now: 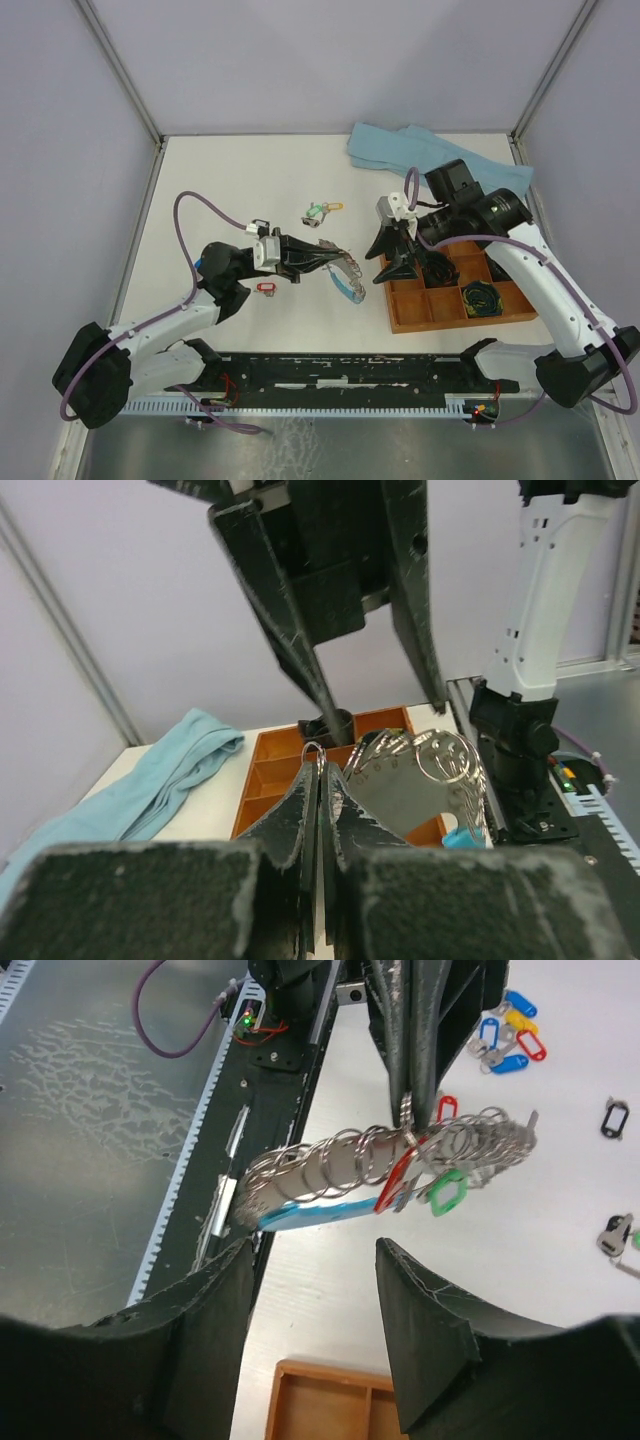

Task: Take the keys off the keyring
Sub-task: Remove the key from the keyring.

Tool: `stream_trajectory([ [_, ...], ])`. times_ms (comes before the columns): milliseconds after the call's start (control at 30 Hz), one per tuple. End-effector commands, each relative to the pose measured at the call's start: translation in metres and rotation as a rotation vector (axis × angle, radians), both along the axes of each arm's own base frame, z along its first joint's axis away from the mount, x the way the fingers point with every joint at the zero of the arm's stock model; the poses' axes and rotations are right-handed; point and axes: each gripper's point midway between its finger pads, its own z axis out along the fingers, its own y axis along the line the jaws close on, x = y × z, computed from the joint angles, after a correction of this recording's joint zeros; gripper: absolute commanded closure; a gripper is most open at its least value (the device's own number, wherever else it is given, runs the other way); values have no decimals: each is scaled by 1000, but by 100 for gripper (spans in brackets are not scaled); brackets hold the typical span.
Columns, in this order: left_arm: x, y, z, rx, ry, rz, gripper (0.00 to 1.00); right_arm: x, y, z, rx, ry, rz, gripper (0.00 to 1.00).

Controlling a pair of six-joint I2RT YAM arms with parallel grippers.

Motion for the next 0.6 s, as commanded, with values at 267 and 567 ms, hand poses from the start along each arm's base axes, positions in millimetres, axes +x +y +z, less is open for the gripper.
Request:
stream_trajectory([
  [267,-24,-3,39,-27,-61,-158,97,25,17,42,206,-175,9,45],
  [567,-28,-4,45,-39,-59,-191,97,20,17,52,260,-174,58,52],
])
